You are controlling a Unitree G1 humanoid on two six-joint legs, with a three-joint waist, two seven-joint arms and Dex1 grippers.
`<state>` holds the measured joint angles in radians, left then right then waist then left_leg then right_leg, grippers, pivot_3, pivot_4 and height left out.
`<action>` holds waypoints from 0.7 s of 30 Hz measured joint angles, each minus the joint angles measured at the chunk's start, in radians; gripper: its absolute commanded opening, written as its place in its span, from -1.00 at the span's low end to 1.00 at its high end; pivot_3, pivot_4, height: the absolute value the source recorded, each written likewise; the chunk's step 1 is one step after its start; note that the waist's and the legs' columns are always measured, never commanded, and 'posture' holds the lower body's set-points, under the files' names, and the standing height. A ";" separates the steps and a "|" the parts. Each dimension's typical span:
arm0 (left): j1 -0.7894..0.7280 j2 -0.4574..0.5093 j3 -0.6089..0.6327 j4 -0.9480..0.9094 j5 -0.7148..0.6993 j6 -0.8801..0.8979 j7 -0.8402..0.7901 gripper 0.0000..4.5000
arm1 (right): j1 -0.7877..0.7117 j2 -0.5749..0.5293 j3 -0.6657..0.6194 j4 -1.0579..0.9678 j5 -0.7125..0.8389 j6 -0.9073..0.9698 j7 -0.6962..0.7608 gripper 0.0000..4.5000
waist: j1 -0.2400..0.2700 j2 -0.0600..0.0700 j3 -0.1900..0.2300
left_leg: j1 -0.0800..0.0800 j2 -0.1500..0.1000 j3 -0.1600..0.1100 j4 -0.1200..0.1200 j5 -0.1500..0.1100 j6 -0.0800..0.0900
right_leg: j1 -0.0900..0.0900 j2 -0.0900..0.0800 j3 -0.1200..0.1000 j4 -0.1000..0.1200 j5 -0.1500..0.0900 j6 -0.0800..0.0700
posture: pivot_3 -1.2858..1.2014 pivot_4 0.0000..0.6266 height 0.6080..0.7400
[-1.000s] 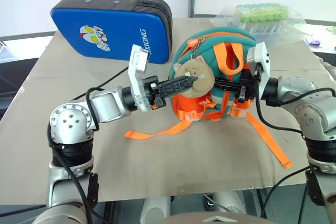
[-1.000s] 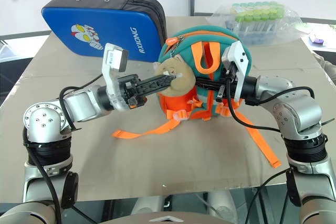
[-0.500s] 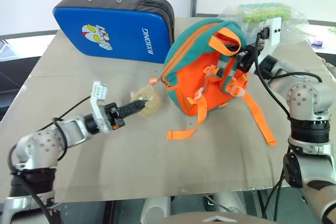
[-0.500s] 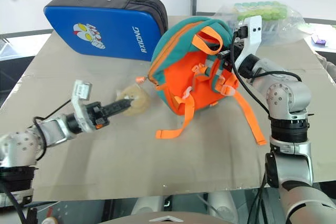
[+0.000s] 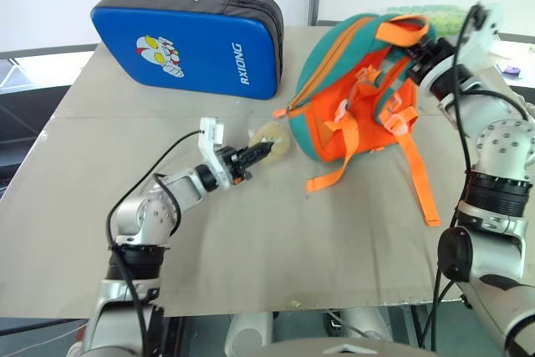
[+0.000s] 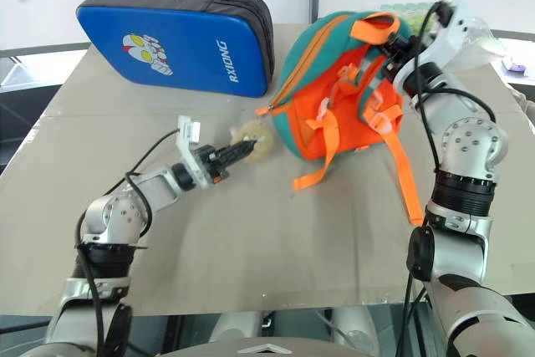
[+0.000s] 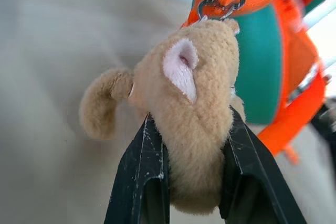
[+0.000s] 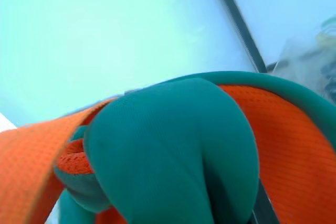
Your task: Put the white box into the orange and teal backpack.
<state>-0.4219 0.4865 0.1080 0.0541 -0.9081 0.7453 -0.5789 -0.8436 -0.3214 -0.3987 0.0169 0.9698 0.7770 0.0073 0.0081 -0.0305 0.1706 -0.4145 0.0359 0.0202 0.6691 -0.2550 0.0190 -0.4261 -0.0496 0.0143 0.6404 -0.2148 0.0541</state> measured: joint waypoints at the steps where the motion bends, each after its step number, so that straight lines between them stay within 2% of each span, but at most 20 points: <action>1: -0.011 0.007 0.000 0.008 0.007 -0.005 -0.002 -0.79 | 0.001 -0.001 0.000 -0.002 0.006 0.000 -0.001 -1.00 | -0.005 0.000 0.000 | 0.000 0.000 0.001 0.000 0.000 0.000 | -0.001 0.000 0.001 0.001 0.000 0.000 | 0.03 -0.52 1.00; 5: -0.051 0.014 -0.003 0.059 0.057 -0.061 -0.032 -0.79 | 0.090 -0.053 0.023 -0.103 0.007 0.002 0.060 -1.00 | -0.019 0.000 0.000 | -0.001 0.001 0.000 -0.003 0.000 0.000 | -0.002 0.001 0.000 0.001 0.000 0.000 | 0.03 -0.52 1.00; 9: -0.045 0.018 0.005 0.106 0.110 -0.113 -0.069 -0.79 | 0.242 -0.109 0.122 -0.310 -0.027 0.006 0.143 -1.00 | -0.027 0.000 0.000 | -0.001 0.001 0.001 -0.005 0.000 0.000 | -0.003 0.001 0.001 0.000 0.000 0.000 | 0.03 -0.52 1.00; 14: 0.006 0.036 0.000 0.071 0.175 -0.153 -0.133 -0.80 | 0.359 -0.137 0.230 -0.442 -0.126 -0.016 0.197 -1.00 | -0.026 0.000 0.000 | -0.001 0.001 0.002 -0.002 0.000 0.000 | -0.003 0.001 0.002 0.001 0.000 0.000 | 0.03 -0.52 1.00; 16: 0.031 0.043 -0.004 0.041 0.202 -0.180 -0.168 -0.80 | 0.383 -0.152 0.256 -0.454 -0.167 -0.024 0.215 -0.69 | -0.025 0.000 0.000 | 0.000 0.001 0.002 -0.001 0.000 0.000 | -0.003 0.001 0.002 0.000 0.000 0.000 | 0.03 -0.52 1.00; 17: 0.043 0.048 -0.011 0.023 0.221 -0.202 -0.191 -0.57 | 0.397 -0.156 0.267 -0.455 -0.188 -0.029 0.226 -0.60 | -0.024 0.000 0.000 | 0.000 0.001 0.002 -0.001 0.000 0.000 | -0.003 0.001 0.002 0.001 0.000 0.000 | 0.03 -0.52 1.00; 19: 0.058 0.048 -0.012 -0.003 0.233 -0.228 -0.214 -0.16 | 0.408 -0.161 0.271 -0.457 -0.205 -0.039 0.240 -0.17 | -0.022 0.000 0.000 | 0.000 0.001 0.002 0.000 0.000 0.000 | -0.003 0.001 0.002 0.001 0.000 0.000 | 0.03 -0.52 1.00; 21: 0.071 0.048 -0.011 -0.034 0.238 -0.240 -0.227 0.15 | 0.432 -0.208 0.276 -0.485 -0.214 -0.040 0.279 0.13 | -0.021 0.000 0.000 | 0.000 0.001 0.001 0.000 0.000 0.000 | -0.003 0.001 0.002 0.001 0.000 0.000 | 0.03 -0.52 1.00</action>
<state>-0.3513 0.5349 0.0971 0.0202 -0.6696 0.5048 -0.8057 -0.4115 -0.5296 -0.1225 -0.4679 0.7560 0.7368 0.2867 -0.0127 -0.0301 0.1706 -0.4148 0.0368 0.0216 0.6687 -0.2550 0.0191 -0.4290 -0.0482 0.0164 0.6414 -0.2148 0.0539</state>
